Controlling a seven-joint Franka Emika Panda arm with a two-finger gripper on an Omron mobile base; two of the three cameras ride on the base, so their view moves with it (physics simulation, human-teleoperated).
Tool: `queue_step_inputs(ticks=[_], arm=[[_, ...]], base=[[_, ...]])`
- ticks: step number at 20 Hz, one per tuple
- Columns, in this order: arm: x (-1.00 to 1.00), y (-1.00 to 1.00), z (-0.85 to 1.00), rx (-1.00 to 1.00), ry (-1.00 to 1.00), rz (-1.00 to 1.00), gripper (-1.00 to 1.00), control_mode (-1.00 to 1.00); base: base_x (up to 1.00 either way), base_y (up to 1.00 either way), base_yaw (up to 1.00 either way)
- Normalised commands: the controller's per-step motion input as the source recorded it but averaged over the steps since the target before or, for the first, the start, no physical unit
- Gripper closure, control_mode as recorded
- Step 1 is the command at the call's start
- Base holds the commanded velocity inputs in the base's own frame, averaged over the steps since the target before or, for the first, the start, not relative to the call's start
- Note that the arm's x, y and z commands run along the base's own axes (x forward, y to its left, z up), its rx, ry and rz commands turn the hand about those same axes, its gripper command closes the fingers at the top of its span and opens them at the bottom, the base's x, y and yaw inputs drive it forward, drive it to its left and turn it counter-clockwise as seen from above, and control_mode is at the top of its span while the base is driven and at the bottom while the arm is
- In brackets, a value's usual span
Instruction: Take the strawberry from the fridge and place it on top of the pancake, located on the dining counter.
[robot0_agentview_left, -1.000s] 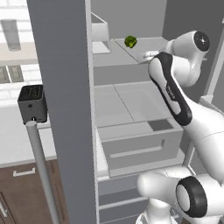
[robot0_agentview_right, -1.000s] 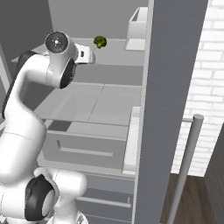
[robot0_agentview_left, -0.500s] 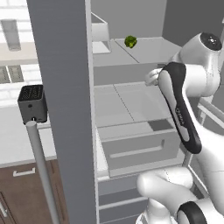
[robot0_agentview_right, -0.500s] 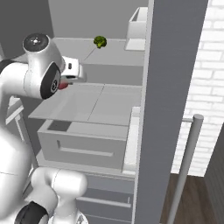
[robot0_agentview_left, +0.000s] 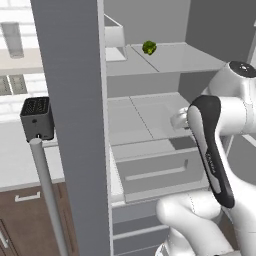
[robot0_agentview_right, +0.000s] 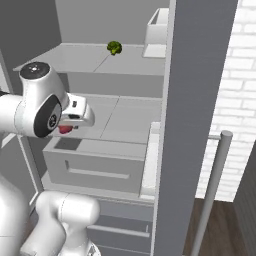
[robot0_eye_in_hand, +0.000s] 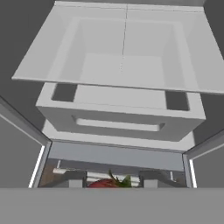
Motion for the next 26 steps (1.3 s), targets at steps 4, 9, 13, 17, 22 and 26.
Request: queue_step_inputs(ticks=[4, 9, 13, 17, 22, 26], arm=[[-0.13, -0.20, -0.42, 0.00, 0.06, -0.07, 1.00, -1.00], [0.00, -0.03, -0.11, 0.00, 0.04, -0.01, 1.00, -1.00], [-0.01, -0.11, -0.06, 0.00, 0.00, 0.00, 1.00, -1.00], [-0.10, -0.29, -0.11, 0.00, 0.00, -0.07, 1.00, -1.00], [-0.01, -0.07, -0.15, 0.00, 0.00, -0.17, 1.00, -1.00], [0.02, 0.00, -0.17, 0.00, 0.00, -0.14, 1.00, -1.00]], base=[[0.00, 0.00, 0.00], [0.00, 0.00, 0.00], [0.00, 0.00, 0.00], [0.00, 0.00, 0.00], [0.00, 0.00, 0.00], [0.00, 0.00, 0.00]])
